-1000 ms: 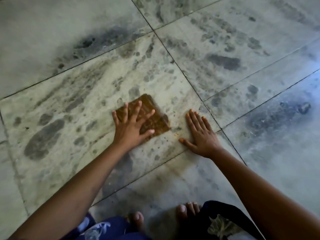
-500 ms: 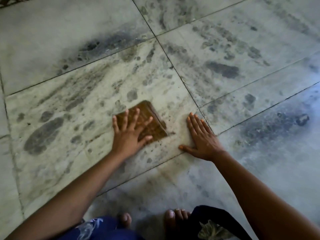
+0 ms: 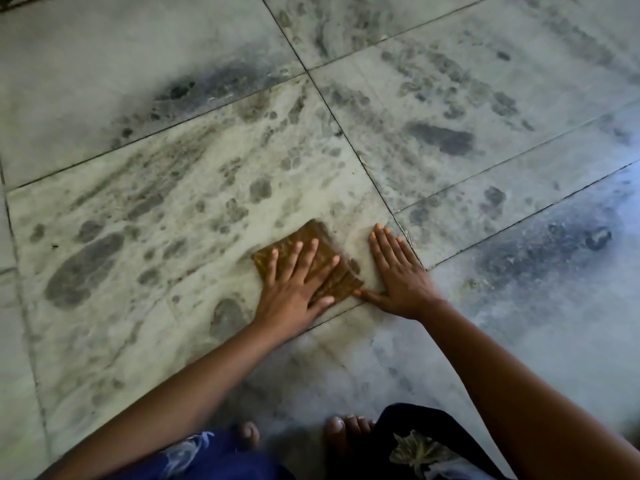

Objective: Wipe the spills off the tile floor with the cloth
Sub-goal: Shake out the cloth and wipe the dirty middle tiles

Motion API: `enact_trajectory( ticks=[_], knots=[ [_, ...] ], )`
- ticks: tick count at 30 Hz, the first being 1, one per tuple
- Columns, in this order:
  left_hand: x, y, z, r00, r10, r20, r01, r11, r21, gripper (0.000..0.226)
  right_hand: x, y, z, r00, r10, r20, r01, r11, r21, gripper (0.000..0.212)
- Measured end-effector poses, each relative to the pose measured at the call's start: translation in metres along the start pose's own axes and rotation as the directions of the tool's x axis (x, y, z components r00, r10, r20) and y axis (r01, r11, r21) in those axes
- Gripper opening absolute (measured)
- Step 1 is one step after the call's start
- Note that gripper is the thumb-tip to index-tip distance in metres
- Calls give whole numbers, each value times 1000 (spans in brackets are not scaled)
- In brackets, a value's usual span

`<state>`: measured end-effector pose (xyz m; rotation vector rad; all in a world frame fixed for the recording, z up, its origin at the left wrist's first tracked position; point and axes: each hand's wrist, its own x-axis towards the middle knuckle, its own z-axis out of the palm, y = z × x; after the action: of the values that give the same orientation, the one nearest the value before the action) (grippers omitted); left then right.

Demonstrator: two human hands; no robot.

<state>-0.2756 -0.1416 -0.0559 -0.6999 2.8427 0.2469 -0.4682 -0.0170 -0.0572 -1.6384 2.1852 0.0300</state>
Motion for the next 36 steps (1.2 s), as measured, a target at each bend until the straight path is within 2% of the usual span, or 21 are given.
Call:
enact_trajectory(
  ticks=[2, 4, 7, 9, 12, 17, 20, 23, 25, 28, 30, 32, 33, 36],
  knots=[
    [-7, -22, -3, 998, -41, 36, 41, 999, 6, 66, 0, 1, 0, 1000, -2, 3, 2, 1000, 3, 107],
    [9, -46, -12, 985, -153, 78, 151, 988, 20, 66, 0, 2, 0, 1000, -3, -2, 3, 1000, -3, 107],
    [67, -76, -34, 945, -306, 117, 310, 951, -19, 64, 1, 2, 0, 1000, -15, 16, 15, 1000, 8, 107],
    [101, -84, -50, 921, -335, 196, 347, 937, -31, 63, 1, 4, 0, 1000, -17, 8, 16, 1000, 18, 108],
    [111, -71, -59, 926, -296, 234, 310, 951, -21, 60, 1, 4, 1, 1000, -18, 5, 18, 1000, 18, 108],
    [40, -13, -28, 980, -24, 199, 22, 1000, 13, 57, 1, 3, 2, 1000, -17, -10, 17, 1000, 2, 109],
    [-8, -16, -7, 984, 100, 147, -101, 995, 0, 58, 0, 1, 3, 1000, -12, -22, 12, 1000, 5, 111],
    [-36, -56, -5, 991, 38, 131, -40, 999, 15, 57, -1, -1, 1, 998, -13, -54, 13, 1000, 6, 104],
    [-39, -87, -9, 982, -122, 144, 124, 992, -2, 61, -1, -7, -2, 996, -4, -85, 4, 1000, 0, 95],
    [-13, -122, -23, 917, -375, 135, 381, 924, -25, 61, 5, -14, -8, 994, 8, -108, -9, 1000, -8, 89],
    [23, -132, -37, 867, -468, 168, 483, 873, -60, 59, 9, -16, -7, 993, 17, -119, -18, 1000, -9, 91],
    [61, -126, -48, 860, -474, 190, 494, 866, -77, 58, 10, -13, -2, 994, 42, -105, -43, 999, -10, 95],
    [77, -116, -51, 878, -441, 183, 461, 884, -82, 58, 10, -12, 1, 994, 53, -95, -54, 998, -11, 97],
    [93, -67, -48, 957, -244, 155, 254, 966, -47, 57, 11, -12, 4, 993, 62, -103, -63, 998, -2, 96]
  ],
)
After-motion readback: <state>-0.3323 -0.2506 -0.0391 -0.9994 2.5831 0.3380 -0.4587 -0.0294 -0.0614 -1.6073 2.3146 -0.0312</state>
